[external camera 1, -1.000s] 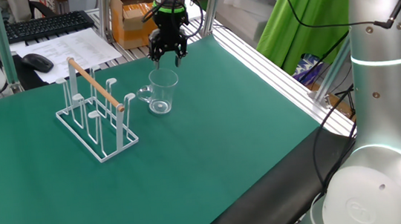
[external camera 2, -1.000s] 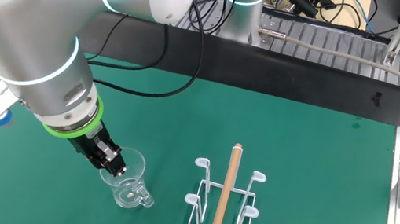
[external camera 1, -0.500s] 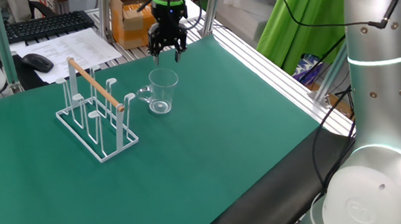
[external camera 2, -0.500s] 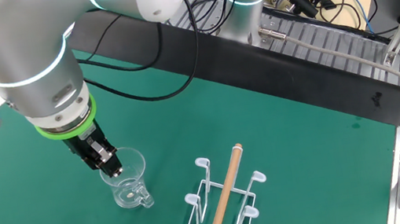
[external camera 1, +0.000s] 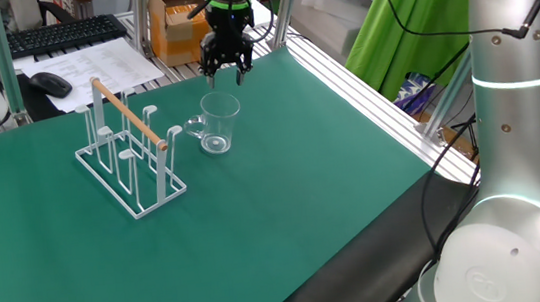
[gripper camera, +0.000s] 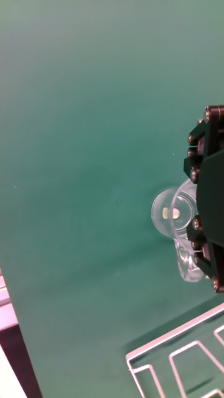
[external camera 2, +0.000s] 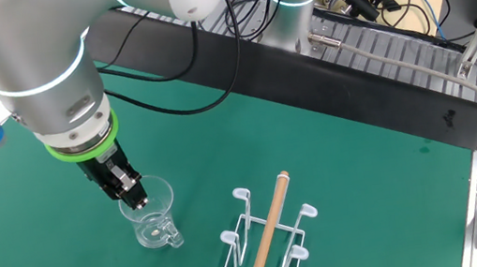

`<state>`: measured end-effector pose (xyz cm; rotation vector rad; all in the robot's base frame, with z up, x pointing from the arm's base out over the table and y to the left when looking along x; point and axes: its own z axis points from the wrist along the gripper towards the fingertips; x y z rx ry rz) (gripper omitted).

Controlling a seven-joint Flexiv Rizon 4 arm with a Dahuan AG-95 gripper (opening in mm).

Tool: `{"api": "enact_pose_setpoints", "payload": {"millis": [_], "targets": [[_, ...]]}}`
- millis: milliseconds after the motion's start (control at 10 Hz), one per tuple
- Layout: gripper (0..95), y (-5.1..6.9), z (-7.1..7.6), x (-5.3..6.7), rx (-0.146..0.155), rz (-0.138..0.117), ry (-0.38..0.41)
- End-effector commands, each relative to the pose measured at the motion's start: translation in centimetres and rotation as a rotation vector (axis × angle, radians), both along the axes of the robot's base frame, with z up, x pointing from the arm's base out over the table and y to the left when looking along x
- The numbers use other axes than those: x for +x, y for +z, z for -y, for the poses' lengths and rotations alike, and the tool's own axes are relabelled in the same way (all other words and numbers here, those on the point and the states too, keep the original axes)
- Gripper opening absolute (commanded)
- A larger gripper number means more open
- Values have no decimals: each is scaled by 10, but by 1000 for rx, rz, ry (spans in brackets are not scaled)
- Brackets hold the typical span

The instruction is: Put the cup on the cup rack

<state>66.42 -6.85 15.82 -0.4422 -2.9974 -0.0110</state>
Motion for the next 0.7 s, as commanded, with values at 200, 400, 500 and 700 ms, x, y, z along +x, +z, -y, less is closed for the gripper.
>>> {"api": "enact_pose_setpoints", "payload": {"millis": [200, 400, 500, 700], "targets": [[570, 0, 0, 0, 2, -1, 7], [570, 0, 0, 0, 3, -1, 9], [570, 0, 0, 0, 7, -2, 9], [570, 0, 0, 0, 6, -2, 0]]}}
